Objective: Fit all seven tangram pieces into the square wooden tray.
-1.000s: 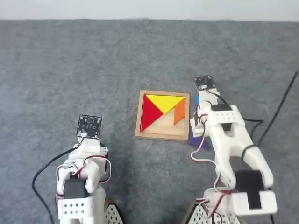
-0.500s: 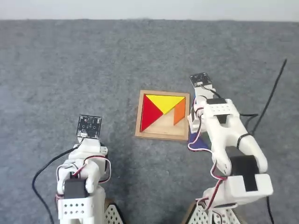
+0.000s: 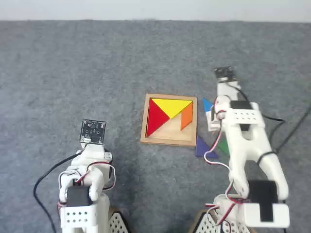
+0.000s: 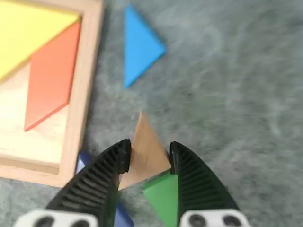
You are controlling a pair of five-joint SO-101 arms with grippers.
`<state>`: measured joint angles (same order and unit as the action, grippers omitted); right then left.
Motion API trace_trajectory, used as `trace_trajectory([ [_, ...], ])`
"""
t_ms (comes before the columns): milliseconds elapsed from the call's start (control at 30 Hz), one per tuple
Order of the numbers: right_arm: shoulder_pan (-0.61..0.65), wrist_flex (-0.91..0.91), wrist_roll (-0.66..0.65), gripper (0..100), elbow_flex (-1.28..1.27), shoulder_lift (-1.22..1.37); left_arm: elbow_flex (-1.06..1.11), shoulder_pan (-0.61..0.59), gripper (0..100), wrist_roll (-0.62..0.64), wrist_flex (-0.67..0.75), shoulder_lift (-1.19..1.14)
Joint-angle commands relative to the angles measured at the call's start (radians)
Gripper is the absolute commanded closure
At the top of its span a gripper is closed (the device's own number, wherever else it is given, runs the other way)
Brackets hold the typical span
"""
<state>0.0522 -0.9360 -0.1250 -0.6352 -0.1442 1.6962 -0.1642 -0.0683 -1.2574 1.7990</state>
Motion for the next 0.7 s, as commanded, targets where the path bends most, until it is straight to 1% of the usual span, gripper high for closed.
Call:
trace_trajectory([
  [0, -0.021, -0.008, 0.009, 94.7, 0.009, -0.053, -0.012, 0.002, 98, 0.000, -0.003, 0.017],
  [100, 0.002, -0.008, -0.002, 94.7, 0.008, -0.042, -0.012, 0.002, 98, 0.000, -0.003, 0.017],
  [167, 0.028, -0.008, -0.029, 94.8, 0.006, -0.039, -0.012, 0.002, 98, 0.000, -0.003, 0.017],
  [233, 0.070, -0.008, -0.086, 94.8, 0.009, -0.041, -0.012, 0.002, 98, 0.000, -0.003, 0.017],
  [333, 0.173, -0.021, -0.272, 94.7, 0.049, -0.044, -0.012, 0.002, 98, 0.000, -0.003, 0.017],
  [467, 0.315, -0.084, -0.532, 95.1, 0.164, -0.010, -0.012, 0.002, 98, 0.000, -0.003, 0.017],
  [567, 0.378, -0.131, -0.655, 95.1, 0.278, 0.056, -0.012, 0.002, 98, 0.000, -0.003, 0.017],
  [667, 0.406, -0.159, -0.764, 95.1, 0.393, 0.156, -0.012, 0.002, 98, 0.000, -0.003, 0.017],
])
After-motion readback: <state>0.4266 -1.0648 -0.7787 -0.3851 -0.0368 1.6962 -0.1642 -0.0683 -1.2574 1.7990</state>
